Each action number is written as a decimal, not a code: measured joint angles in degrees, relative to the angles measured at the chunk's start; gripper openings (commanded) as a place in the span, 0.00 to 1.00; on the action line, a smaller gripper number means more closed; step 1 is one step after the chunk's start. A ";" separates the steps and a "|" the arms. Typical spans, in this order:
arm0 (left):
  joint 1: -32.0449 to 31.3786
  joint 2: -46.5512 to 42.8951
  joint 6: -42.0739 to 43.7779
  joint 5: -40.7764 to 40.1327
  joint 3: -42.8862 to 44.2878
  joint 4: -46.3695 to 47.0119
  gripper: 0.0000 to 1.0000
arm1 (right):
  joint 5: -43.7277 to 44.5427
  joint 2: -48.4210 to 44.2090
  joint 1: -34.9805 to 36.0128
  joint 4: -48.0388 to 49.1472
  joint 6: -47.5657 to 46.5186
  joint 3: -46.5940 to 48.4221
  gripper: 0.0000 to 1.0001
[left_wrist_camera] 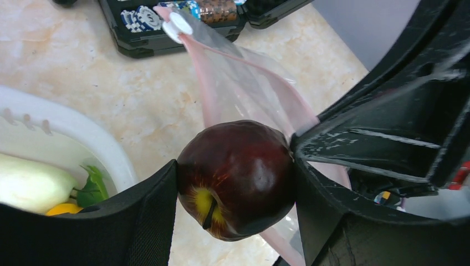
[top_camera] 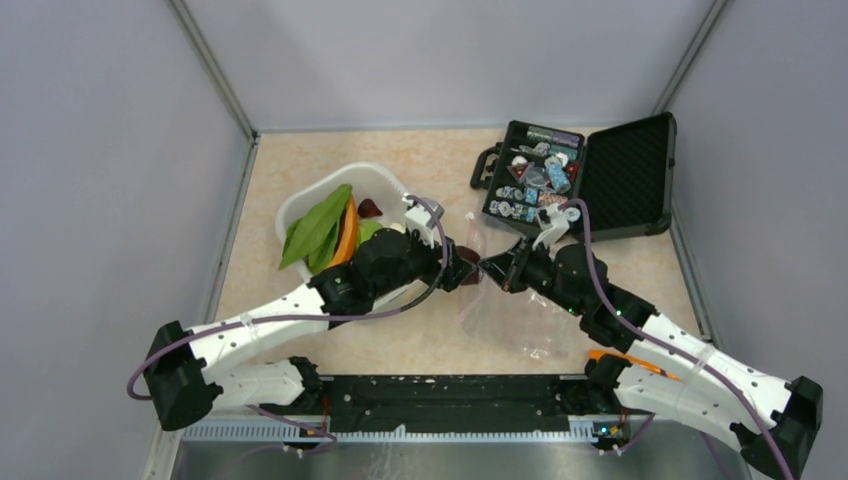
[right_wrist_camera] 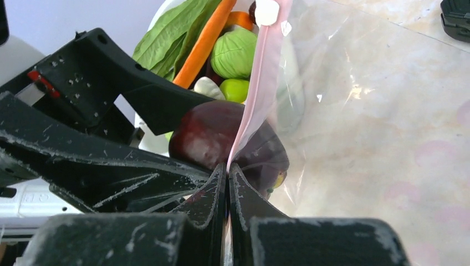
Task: Place the food in the zip-top bag and seal the zipper
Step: Place the fake fruit in the zipper food storage bag.
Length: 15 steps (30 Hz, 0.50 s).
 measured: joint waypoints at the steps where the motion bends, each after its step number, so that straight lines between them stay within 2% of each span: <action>1: 0.09 -0.37 -0.66 0.20 -0.35 0.52 0.39 | 0.20 0.26 0.00 0.20 0.35 -0.15 0.00; 11: 0.61 1.05 -4.70 3.56 -2.78 4.07 0.36 | 0.00 1.20 0.00 1.99 0.79 -0.28 0.00; 15: 0.42 5.90 -3.23 0.63 0.46 -0.68 0.35 | -1.62 1.84 0.00 1.29 0.68 1.01 0.00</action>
